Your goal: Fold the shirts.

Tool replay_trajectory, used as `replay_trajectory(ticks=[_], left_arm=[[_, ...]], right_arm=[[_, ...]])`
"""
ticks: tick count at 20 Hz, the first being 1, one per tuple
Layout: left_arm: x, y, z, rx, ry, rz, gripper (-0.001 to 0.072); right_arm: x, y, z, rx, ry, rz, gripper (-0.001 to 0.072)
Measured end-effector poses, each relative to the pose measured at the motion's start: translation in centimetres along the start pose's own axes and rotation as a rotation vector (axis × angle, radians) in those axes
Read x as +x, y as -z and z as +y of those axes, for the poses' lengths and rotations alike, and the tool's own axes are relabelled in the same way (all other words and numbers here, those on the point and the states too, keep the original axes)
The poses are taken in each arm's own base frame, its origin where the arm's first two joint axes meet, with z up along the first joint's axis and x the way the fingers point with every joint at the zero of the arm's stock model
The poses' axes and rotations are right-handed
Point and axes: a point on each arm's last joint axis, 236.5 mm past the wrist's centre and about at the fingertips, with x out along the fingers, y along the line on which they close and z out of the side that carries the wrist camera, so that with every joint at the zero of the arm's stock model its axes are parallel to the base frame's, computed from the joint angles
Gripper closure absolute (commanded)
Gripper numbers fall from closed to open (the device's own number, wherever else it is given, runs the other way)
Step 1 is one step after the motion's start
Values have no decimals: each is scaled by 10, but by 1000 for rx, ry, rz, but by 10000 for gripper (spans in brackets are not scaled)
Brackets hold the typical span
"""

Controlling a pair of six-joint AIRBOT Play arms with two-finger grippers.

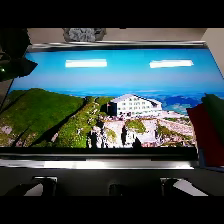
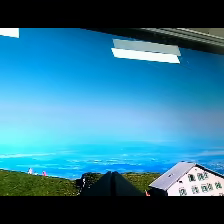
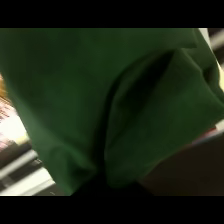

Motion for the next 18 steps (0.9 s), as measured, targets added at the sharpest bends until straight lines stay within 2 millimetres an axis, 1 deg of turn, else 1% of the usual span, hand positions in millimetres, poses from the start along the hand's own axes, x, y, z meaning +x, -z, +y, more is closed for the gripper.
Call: replay_trajectory(ticks=[1, 3, 5, 6, 7, 8, 9, 11, 12, 13, 14, 15, 16, 17, 18], left_arm=[[1, 1, 0, -2, 0, 2, 675], [3, 2, 1, -5, 2, 6, 676], [4, 3, 1, -8, 3, 9, 676], [4, 3, 1, -9, 4, 9, 675], [4, 3, 1, -10, 5, 9, 676], [5, 3, 1, -11, 4, 11, 676], [5, 3, 1, -11, 5, 11, 676], [4, 2, 0, -13, 9, 7, 676], [2, -2, -2, -11, 13, 0, 677], [-2, -9, -5, -5, 17, -18, 679], [-6, -18, -8, 5, 18, -41, 680], [-11, -30, -12, 28, 12, -75, 680], [-16, -43, -13, 61, -8, -107, 680], [-17, -53, -12, 94, -46, -126, 680], [-15, -58, -8, 129, -98, -123, 679]], right_arm=[[12, 9, -7, -4, 26, 48, 667], [33, 18, -18, -20, 68, 103, 667], [45, 22, -27, -29, 100, 124, 666], [48, 23, -30, -33, 114, 131, 634], [50, 24, -32, -37, 123, 135, 483], [52, 25, -35, -39, 133, 142, 227], [52, 26, -37, -44, 141, 147, 85], [49, 20, -41, -73, 158, 124, 85], [42, 14, -43, -88, 172, 100, 86], [29, 3, -46, -104, 197, 49, 88], [11, -15, -49, -120, 233, -30, 97], [-15, -37, -47, -150, 281, -134, 108], [-44, -66, -35, -200, 315, -272, 115], [-74, -93, -16, -259, 343, -407, 115], [-105, -118, 14, -334, 362, -550, 115]])
